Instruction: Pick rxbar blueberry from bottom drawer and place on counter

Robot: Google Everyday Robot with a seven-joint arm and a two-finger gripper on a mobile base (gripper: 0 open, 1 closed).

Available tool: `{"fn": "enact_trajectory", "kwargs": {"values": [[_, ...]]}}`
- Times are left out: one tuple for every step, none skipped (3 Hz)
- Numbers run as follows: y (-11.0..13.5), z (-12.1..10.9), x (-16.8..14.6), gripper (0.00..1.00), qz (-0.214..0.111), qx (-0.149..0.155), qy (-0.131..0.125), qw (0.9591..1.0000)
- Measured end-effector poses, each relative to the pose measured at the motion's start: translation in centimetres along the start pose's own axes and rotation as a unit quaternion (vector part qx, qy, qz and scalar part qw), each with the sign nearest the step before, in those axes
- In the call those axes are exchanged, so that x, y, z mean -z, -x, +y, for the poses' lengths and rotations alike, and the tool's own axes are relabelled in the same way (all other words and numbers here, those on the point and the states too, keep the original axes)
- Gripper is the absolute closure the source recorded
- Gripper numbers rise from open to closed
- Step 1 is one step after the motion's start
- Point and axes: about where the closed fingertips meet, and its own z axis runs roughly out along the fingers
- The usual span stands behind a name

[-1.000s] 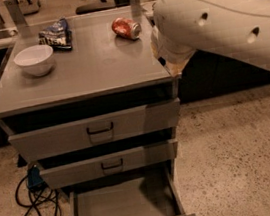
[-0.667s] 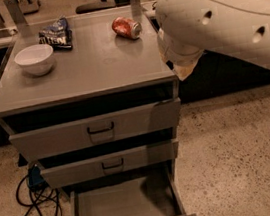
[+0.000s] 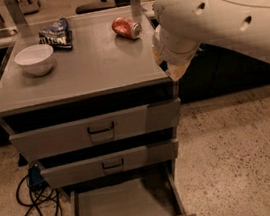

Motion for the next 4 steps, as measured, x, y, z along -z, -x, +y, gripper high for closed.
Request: {"fn": "enact_trajectory", "kwargs": {"values": [[0.4, -4.6, -4.8, 1.0, -0.053, 0.015, -0.026, 0.9981], [0.3, -12.5, -10.2, 1.0, -0.086, 0.032, -0.077, 0.9928], [0.2, -12.6, -9.9, 1.0, -0.085, 0.032, -0.079, 0.9928], [0.0, -13.1, -10.8, 1.0, -0.109, 0.038, -0.071, 0.9908]]}}
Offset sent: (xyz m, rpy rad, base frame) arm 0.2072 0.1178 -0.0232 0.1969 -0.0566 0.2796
